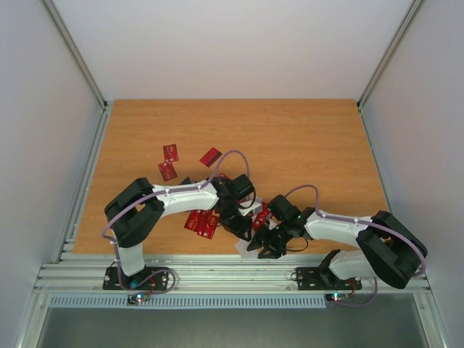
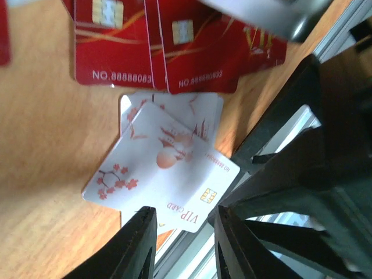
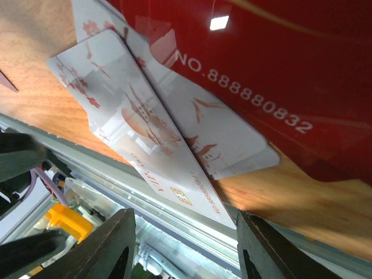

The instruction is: Put the credit cards into the card holder

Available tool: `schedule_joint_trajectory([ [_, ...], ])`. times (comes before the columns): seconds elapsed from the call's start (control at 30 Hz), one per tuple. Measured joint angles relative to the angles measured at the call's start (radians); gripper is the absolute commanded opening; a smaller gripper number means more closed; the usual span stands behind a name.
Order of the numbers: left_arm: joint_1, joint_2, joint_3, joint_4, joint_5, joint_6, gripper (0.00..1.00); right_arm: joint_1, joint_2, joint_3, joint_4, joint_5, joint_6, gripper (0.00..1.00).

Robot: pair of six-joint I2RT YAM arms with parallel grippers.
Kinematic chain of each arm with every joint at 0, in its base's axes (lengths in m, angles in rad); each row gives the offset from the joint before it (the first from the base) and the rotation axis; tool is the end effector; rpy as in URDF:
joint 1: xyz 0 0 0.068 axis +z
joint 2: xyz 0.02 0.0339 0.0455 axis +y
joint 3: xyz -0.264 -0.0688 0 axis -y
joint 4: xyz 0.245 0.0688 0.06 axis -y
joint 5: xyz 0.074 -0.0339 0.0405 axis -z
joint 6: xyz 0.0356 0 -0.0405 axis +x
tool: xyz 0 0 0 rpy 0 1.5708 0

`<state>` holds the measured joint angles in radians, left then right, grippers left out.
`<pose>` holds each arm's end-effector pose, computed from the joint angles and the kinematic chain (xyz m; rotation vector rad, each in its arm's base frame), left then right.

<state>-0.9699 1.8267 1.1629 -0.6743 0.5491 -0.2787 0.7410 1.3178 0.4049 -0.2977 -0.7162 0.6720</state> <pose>0.1774 -0.2916 0.1637 -1.0657 -2.6796 0.8556 0.1220 0.1433 0.1175 0.2800 -2.7217 -1.0997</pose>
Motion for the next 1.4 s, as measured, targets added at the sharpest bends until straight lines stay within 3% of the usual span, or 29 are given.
schedule_joint_trajectory([
  [0.9,0.015,0.057,-0.103,0.132,0.147,-0.029,0.30,0.029,0.052,0.027,-0.022,-0.032,-0.156,0.58],
  [1.4,0.015,0.065,-0.105,0.145,0.172,-0.033,0.30,0.115,0.061,0.035,-0.008,0.055,-0.153,0.50],
])
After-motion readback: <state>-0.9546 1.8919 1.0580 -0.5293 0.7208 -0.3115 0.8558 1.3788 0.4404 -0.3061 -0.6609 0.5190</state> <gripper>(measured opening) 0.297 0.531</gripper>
